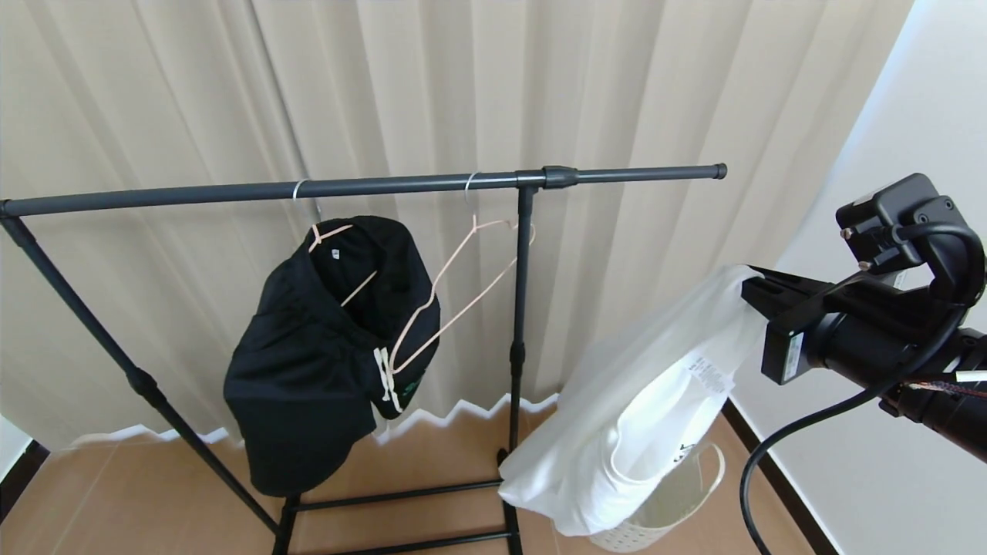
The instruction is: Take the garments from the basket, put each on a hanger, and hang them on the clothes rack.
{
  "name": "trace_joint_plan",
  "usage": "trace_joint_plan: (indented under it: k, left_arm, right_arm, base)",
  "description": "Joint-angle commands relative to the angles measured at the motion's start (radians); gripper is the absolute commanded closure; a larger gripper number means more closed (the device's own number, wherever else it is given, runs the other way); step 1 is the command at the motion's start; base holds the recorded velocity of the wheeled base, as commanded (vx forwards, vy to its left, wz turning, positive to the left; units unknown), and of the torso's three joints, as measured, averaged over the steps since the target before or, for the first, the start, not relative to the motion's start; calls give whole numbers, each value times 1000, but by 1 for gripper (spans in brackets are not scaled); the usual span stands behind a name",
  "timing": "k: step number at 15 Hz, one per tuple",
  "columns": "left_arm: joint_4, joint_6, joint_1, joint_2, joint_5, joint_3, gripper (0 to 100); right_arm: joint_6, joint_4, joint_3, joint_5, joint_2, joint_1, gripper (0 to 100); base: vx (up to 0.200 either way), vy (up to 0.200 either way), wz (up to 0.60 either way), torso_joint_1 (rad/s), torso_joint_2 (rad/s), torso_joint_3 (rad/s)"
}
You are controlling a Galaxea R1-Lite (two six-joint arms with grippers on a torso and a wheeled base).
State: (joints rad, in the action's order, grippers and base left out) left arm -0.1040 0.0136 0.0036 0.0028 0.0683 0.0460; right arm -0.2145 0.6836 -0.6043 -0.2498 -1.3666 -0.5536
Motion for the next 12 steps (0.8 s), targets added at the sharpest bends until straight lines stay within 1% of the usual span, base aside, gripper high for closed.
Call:
trace_joint_plan:
  k: [1,3,10,12]
  left_arm:
    - [0,0,1,0,-1,0,0]
    - [0,0,-1,0,-1,0,0]
    - [1,-3,1,-1,-4,-1,0]
    - [0,-26,1,2,-4,-5,0]
  right_arm:
    - [0,1,1,0,-2,0,100]
    - [0,1,0,0,0,0,100]
    - [-14,1,6,0,-5,0,100]
    - [-17,1,8,-2,-6,0,100]
  base:
    - [0,200,0,-7,2,2]
    - [0,200,0,-15,-5,2]
    - [0,0,0,0,0,0]
    - [0,0,0,0,0,0]
